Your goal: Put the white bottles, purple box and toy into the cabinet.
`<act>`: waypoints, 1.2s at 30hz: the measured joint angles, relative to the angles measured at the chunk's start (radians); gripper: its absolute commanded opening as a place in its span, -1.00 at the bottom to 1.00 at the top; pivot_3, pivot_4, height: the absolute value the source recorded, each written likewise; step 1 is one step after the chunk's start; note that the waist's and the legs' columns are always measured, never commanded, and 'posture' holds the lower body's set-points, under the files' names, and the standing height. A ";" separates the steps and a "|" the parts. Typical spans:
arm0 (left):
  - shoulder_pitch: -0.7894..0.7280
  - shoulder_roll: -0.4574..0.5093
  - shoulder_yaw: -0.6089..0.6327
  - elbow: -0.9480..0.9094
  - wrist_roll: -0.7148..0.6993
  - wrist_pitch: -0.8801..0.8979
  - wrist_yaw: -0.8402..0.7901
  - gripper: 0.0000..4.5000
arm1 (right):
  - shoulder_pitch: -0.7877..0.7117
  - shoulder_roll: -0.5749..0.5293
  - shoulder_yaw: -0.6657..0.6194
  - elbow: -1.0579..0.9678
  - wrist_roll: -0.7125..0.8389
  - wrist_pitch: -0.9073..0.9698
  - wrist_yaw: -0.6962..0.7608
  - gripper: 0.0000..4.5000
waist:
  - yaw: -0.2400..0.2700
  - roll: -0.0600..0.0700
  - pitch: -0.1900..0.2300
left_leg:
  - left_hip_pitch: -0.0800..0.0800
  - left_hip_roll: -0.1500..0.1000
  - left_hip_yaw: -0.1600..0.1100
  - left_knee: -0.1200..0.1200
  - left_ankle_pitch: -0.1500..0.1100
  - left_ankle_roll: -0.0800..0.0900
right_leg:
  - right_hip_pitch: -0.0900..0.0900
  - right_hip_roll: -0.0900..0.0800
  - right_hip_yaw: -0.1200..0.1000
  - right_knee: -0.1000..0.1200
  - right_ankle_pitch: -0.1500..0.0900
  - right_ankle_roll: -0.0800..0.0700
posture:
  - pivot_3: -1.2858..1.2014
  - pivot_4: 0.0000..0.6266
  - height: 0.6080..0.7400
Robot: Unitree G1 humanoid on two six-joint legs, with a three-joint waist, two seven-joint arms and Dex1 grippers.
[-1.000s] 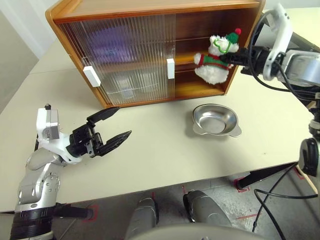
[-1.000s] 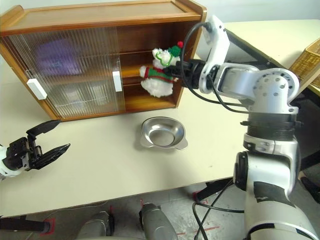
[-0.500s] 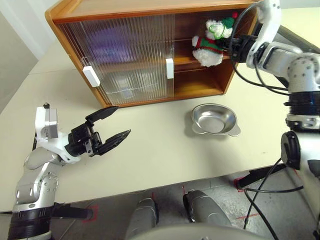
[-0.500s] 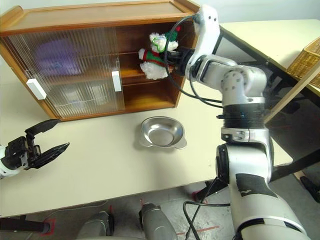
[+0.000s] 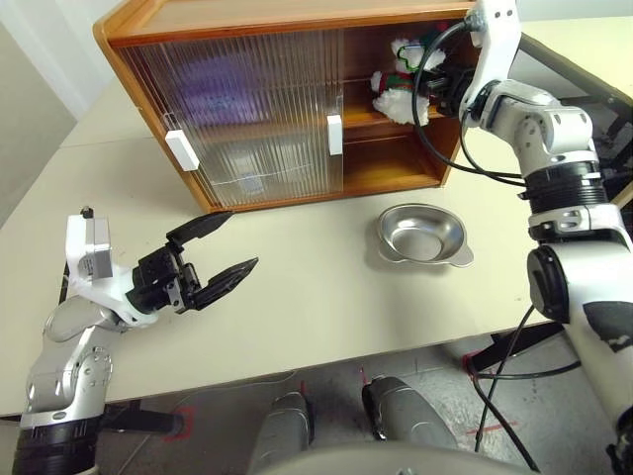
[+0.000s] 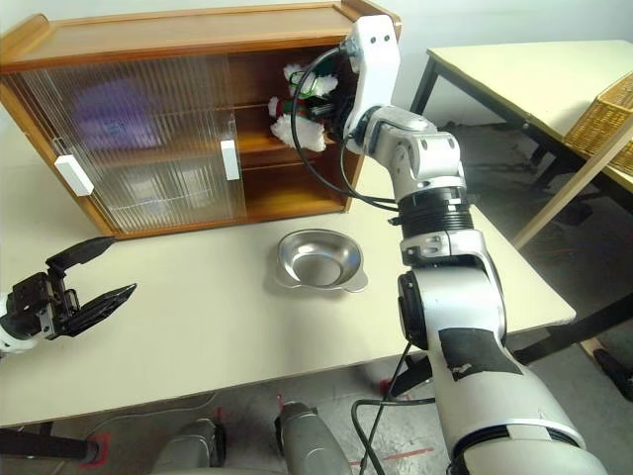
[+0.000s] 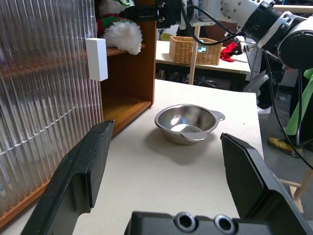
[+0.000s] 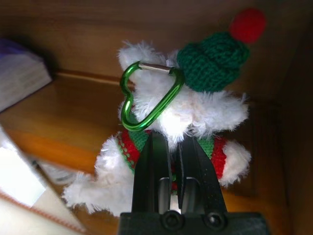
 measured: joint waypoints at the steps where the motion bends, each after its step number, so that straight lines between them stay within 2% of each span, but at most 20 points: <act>1: 0.001 -0.001 0.000 -0.001 0.000 0.000 0.000 1.00 | -0.006 0.005 -0.003 0.013 -0.007 -0.017 -0.006 -0.99 | 0.001 0.000 0.000 | 0.000 0.000 0.000 0.000 0.000 0.000 | 0.000 0.000 0.000 0.000 0.000 0.001 | -0.05 -0.83 1.00; 4: 0.005 -0.003 0.000 -0.004 0.000 0.000 0.004 1.00 | -0.029 0.019 -0.034 0.057 -0.028 -0.071 -0.016 -0.99 | 0.007 0.000 0.000 | 0.000 0.000 0.000 -0.001 0.000 0.000 | -0.001 0.000 0.000 0.000 0.005 -0.007 | -0.05 -0.83 1.00; 16: 0.007 -0.003 0.000 -0.014 0.000 0.000 0.018 1.00 | -0.052 0.044 -0.056 0.121 -0.111 -0.160 0.032 -0.99 | 0.026 0.000 0.000 | -0.001 0.001 -0.001 -0.003 0.000 -0.001 | -0.002 0.000 -0.001 0.000 0.002 -0.009 | -0.04 -0.81 1.00; 19: 0.007 -0.004 0.000 -0.018 0.000 0.000 0.019 1.00 | -0.052 0.050 -0.043 0.130 -0.143 -0.176 0.041 -0.61 | 0.027 0.000 0.000 | -0.001 0.001 -0.001 -0.003 0.000 -0.001 | -0.002 0.000 -0.001 0.000 0.001 -0.009 | -0.04 -0.81 1.00; 29: 0.015 -0.009 0.000 -0.019 0.000 -0.001 0.026 1.00 | -0.084 0.047 -0.047 0.158 -0.166 -0.199 0.048 0.99 | 0.029 0.000 0.000 | -0.001 0.001 -0.001 -0.003 0.000 -0.001 | -0.002 0.000 -0.001 0.000 0.002 -0.008 | -0.05 -0.79 1.00; 36: 0.012 -0.010 -0.001 -0.019 0.000 -0.001 0.026 1.00 | -0.089 0.024 -0.060 0.158 -0.187 -0.217 0.050 0.99 | 0.028 0.000 0.000 | -0.001 0.001 -0.001 -0.003 0.000 -0.001 | -0.002 0.000 -0.001 0.000 0.002 -0.009 | -0.06 -0.79 1.00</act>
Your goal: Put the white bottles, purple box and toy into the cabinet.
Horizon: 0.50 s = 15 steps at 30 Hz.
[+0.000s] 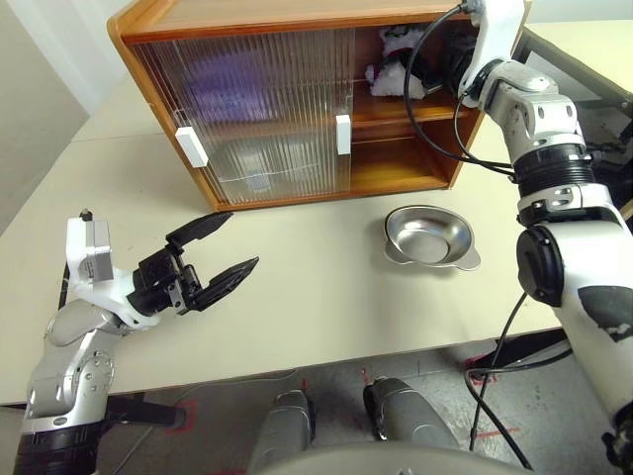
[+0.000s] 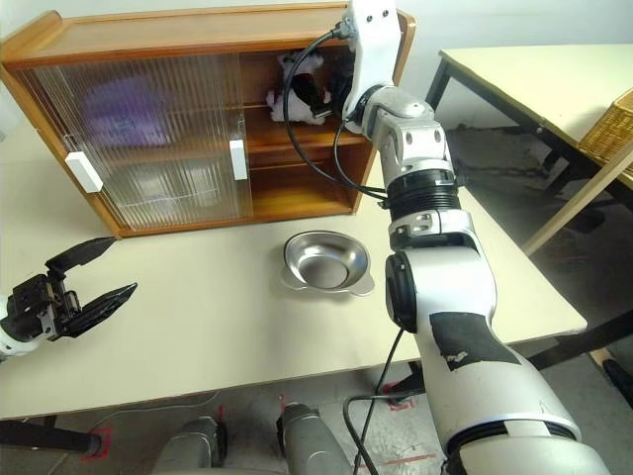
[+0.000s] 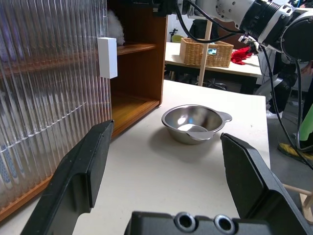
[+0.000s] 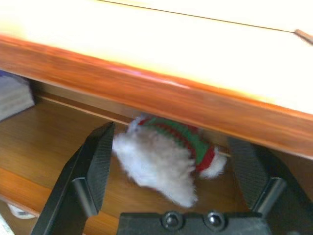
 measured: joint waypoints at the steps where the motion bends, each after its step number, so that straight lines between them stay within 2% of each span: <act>1: -0.001 0.000 0.000 0.000 0.000 0.000 0.000 1.00 | 0.000 -0.007 0.000 -0.001 -0.002 0.001 0.009 0.99 | 0.000 0.000 0.000 | 0.000 0.000 0.000 0.000 0.000 0.000 | 0.000 0.000 0.000 0.000 0.000 0.000 | -0.06 -0.78 1.00; 4: -0.001 0.000 0.000 0.000 0.000 0.000 0.000 1.00 | 0.004 -0.040 -0.004 -0.034 0.010 0.054 0.069 0.99 | 0.001 0.000 0.000 | 0.000 0.000 0.000 0.000 0.000 0.000 | 0.000 0.000 0.000 0.000 0.000 0.000 | -0.05 -0.77 1.00; 8: 0.011 0.000 0.002 -0.001 -0.001 0.000 0.000 1.00 | 0.055 -0.135 -0.031 -0.195 0.125 0.277 0.254 0.99 | 0.007 -0.001 0.000 | 0.000 0.000 0.001 0.000 0.000 -0.002 | 0.001 0.000 0.000 0.000 -0.003 0.001 | -0.05 -0.75 1.00; 11: 0.025 -0.001 0.004 -0.007 -0.003 -0.002 -0.001 1.00 | 0.198 -0.258 -0.041 -0.396 0.260 0.482 0.450 0.99 | 0.019 -0.003 0.000 | 0.001 -0.001 0.001 0.002 0.000 -0.009 | 0.004 0.000 -0.001 0.000 -0.008 0.002 | -0.05 -0.75 1.00; 15: 0.029 -0.002 0.006 -0.007 -0.004 -0.003 -0.002 1.00 | 0.349 -0.389 -0.086 -0.479 0.451 0.796 0.629 0.99 | 0.026 -0.002 0.000 | 0.001 -0.003 0.004 0.007 -0.001 -0.012 | 0.006 0.000 0.001 0.002 -0.010 0.005 | -0.06 -0.73 1.00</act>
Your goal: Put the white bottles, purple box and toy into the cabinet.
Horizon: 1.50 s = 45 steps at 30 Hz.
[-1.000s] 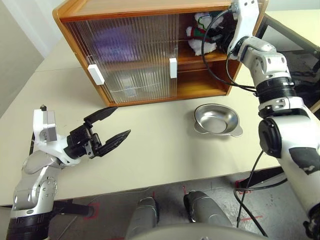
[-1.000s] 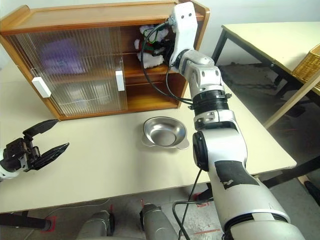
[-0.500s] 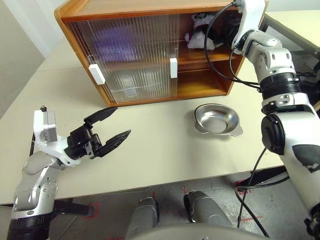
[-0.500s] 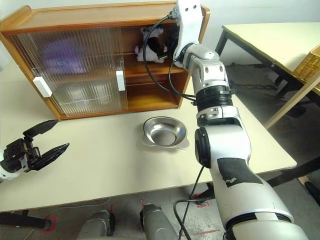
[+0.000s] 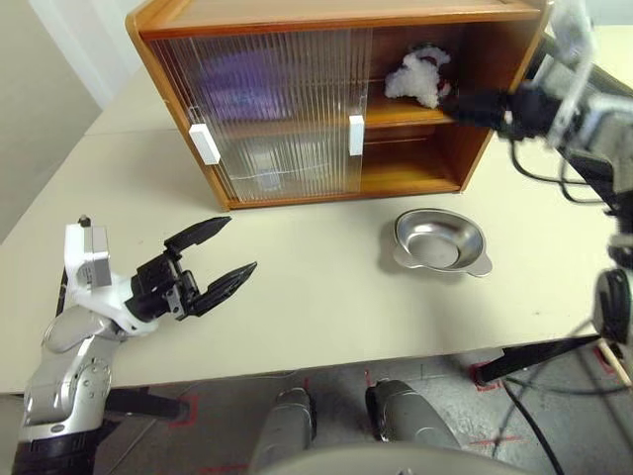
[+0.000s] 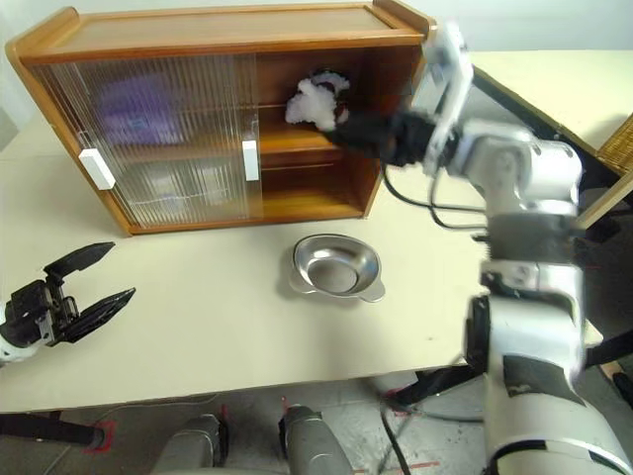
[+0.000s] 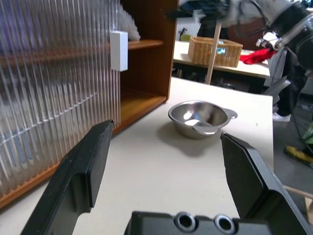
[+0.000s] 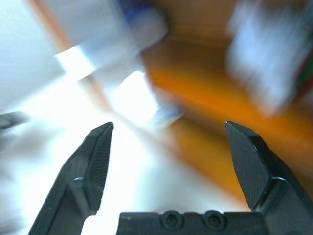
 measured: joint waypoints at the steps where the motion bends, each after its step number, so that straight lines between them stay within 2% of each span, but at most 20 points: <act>1: -0.002 0.000 -0.001 0.000 0.000 0.000 -0.001 1.00 | 0.016 -0.024 -0.011 -0.001 0.030 0.052 0.021 0.99 | 0.000 0.000 0.000 | 0.000 0.000 0.000 0.000 0.000 0.000 | 0.001 0.000 0.000 0.000 0.000 0.001 | -0.06 -0.72 1.00; 3: -0.005 0.000 -0.002 0.000 0.000 0.000 -0.006 1.00 | 0.049 -0.075 -0.033 -0.001 0.060 0.125 0.034 0.99 | 0.000 -0.001 0.001 | 0.002 0.000 0.000 0.001 0.000 0.000 | 0.003 0.000 0.001 0.000 -0.005 0.010 | -0.07 -0.71 1.00; 7: -0.005 -0.001 -0.003 0.002 -0.001 -0.001 -0.013 1.00 | 0.187 -0.159 -0.045 0.005 0.068 0.245 0.017 0.99 | 0.000 -0.003 0.002 | 0.010 0.000 -0.001 0.001 -0.001 0.000 | 0.012 0.000 0.001 0.000 -0.005 0.011 | -0.07 -0.69 1.00; 11: -0.005 -0.001 -0.003 0.003 -0.001 -0.001 -0.019 1.00 | 0.259 -0.177 -0.042 0.009 0.061 0.343 -0.044 0.99 | -0.005 0.004 0.005 | 0.011 0.000 -0.001 0.000 -0.003 -0.003 | 0.011 0.000 0.002 0.000 -0.006 0.012 | -0.07 -0.67 1.00; 14: -0.002 -0.005 -0.005 0.003 -0.001 0.000 -0.024 1.00 | 0.319 -0.196 -0.061 0.063 0.065 0.390 -0.055 0.99 | -0.004 0.003 0.006 | 0.010 0.000 -0.002 -0.001 -0.006 -0.009 | 0.011 0.000 0.002 -0.001 -0.007 0.012 | -0.07 -0.67 1.00; 18: 0.000 -0.011 -0.005 0.003 -0.001 0.000 -0.024 1.00 | 0.441 -0.195 -0.064 0.087 0.068 0.413 -0.053 0.99 | -0.002 0.006 0.008 | 0.006 0.000 -0.002 -0.001 -0.006 -0.008 | 0.008 -0.001 0.002 -0.001 -0.010 0.013 | -0.07 -0.66 1.00; 25: -0.003 -0.012 -0.006 0.003 -0.001 0.000 -0.024 1.00 | 0.502 -0.180 -0.077 0.094 0.082 0.432 -0.061 0.99 | 0.001 0.006 0.008 | 0.002 0.000 -0.002 -0.001 -0.009 -0.002 | 0.004 0.000 0.002 -0.001 -0.016 0.013 | -0.07 -0.68 1.00; 36: -0.014 -0.010 -0.006 0.009 -0.001 0.000 -0.027 1.00 | 0.514 -0.082 -0.107 0.036 0.134 0.493 -0.123 0.99 | 0.003 0.005 0.009 | 0.002 0.000 -0.002 0.000 -0.010 -0.001 | 0.005 0.000 0.002 -0.001 -0.017 0.014 | -0.07 -0.68 1.00; 40: -0.015 -0.010 -0.006 0.009 -0.001 0.000 -0.026 1.00 | 0.504 -0.015 -0.149 0.038 0.144 0.512 -0.167 0.42 | 0.002 0.005 0.009 | 0.003 0.000 -0.002 0.000 -0.010 -0.001 | 0.006 0.000 0.002 -0.001 -0.017 0.014 | -0.06 -0.69 1.00; 45: -0.015 -0.007 -0.005 0.009 -0.001 0.000 -0.025 1.00 | 0.497 0.000 -0.176 0.035 0.168 0.522 -0.195 -0.42 | 0.003 0.005 0.009 | 0.002 0.000 -0.002 -0.001 -0.010 -0.001 | 0.006 0.000 0.002 -0.001 -0.017 0.014 | -0.06 -0.70 1.00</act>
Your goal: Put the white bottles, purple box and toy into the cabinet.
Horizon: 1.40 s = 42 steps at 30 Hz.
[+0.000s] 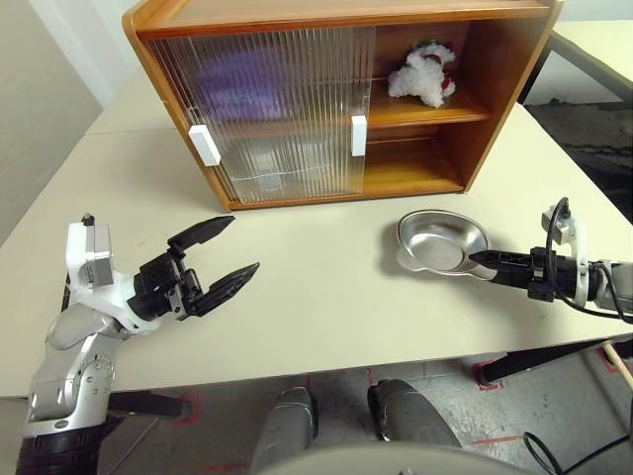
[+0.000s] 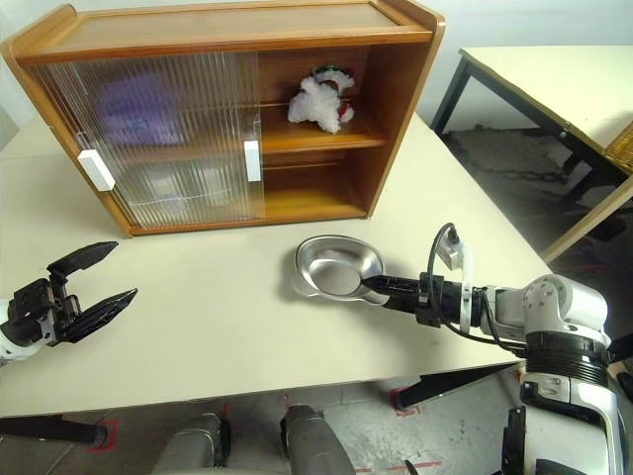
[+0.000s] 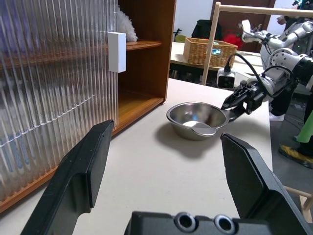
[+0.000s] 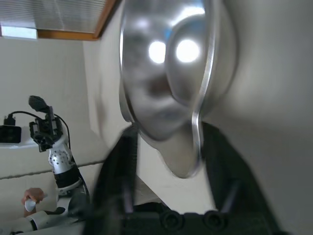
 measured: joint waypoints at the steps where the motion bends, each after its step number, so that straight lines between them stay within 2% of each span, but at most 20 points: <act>1: 0.000 0.000 0.000 0.000 0.000 0.000 0.000 1.00 | 0.000 0.000 -0.005 0.000 0.001 0.000 -0.006 -0.57 | 0.000 0.000 0.000 | 0.000 0.000 0.000 0.000 0.000 0.000 | 0.000 0.000 0.000 0.000 0.000 0.000 | -0.06 -0.70 1.00; 4: 0.000 0.000 0.000 0.001 0.000 0.000 0.001 1.00 | -0.005 0.000 -0.021 0.000 0.020 0.000 -0.007 -1.00 | 0.000 0.000 0.000 | 0.000 0.000 0.000 0.000 0.000 0.000 | 0.000 0.000 0.000 0.000 0.000 0.000 | -0.07 -0.70 1.00; 16: -0.010 0.000 0.000 0.008 0.000 0.000 0.000 1.00 | -0.041 -0.002 -0.054 0.040 0.063 0.000 -0.032 -1.00 | 0.000 0.000 0.000 | 0.000 0.000 0.000 0.000 0.000 0.000 | 0.000 0.000 0.000 0.000 0.000 0.000 | -0.07 -0.71 1.00; 25: -0.020 0.003 0.000 0.020 0.000 0.000 0.000 1.00 | -0.096 0.036 -0.120 0.137 0.212 0.000 -0.103 -1.00 | 0.000 0.000 0.000 | 0.000 0.000 0.000 0.000 0.000 0.000 | 0.000 0.000 0.000 0.000 0.000 0.000 | -0.07 -0.72 1.00; 37: -0.026 0.012 0.000 0.021 0.000 0.000 -0.004 1.00 | -0.132 0.168 -0.245 0.159 0.282 0.000 -0.278 -1.00 | -0.002 0.000 0.000 | 0.001 0.000 0.000 0.000 0.000 0.000 | 0.000 0.000 0.000 0.000 0.002 -0.001 | -0.07 -0.74 1.00; 42: -0.026 0.015 0.001 0.023 0.000 0.000 -0.007 1.00 | -0.149 0.247 -0.310 0.143 0.275 -0.034 -0.372 -1.00 | -0.003 0.001 -0.001 | 0.001 0.001 0.000 0.000 0.000 0.001 | 0.000 0.000 0.000 0.000 0.006 -0.008 | -0.07 -0.74 1.00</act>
